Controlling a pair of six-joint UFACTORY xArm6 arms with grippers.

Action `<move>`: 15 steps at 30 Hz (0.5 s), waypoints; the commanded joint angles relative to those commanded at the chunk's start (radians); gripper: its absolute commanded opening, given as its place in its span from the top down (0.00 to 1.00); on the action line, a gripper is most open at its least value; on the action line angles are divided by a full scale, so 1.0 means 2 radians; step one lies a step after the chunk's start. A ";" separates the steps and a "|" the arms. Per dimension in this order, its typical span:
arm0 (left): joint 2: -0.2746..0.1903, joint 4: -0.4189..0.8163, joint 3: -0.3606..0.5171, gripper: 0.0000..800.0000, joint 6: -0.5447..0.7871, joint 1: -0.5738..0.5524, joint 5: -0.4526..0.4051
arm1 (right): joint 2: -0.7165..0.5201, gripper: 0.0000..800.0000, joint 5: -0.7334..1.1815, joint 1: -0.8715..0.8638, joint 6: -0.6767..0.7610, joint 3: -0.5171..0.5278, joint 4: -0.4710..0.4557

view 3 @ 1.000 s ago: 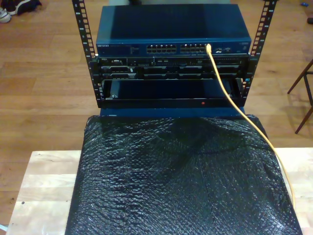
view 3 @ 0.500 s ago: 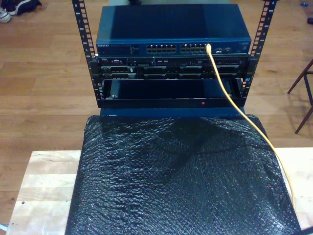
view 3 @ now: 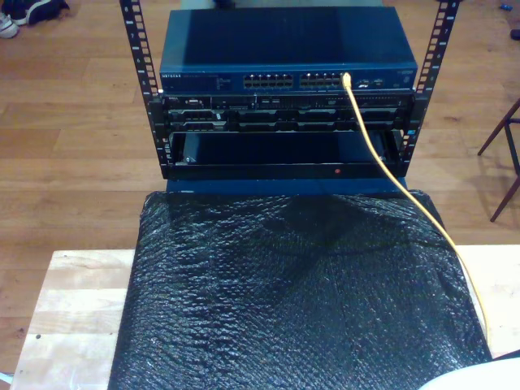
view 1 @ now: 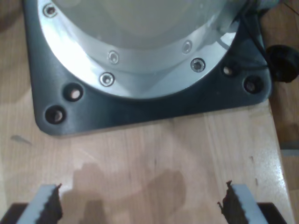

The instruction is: Grab the cable and plug it in

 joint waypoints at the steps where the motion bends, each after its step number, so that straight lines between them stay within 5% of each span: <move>1: 0.000 0.000 0.000 0.00 0.000 0.000 0.000 | 0.008 0.00 -0.003 0.000 0.000 0.002 0.000; 15: 0.000 0.000 0.000 0.00 0.000 0.000 0.000 | 0.048 0.00 -0.058 -0.012 -0.022 0.030 0.005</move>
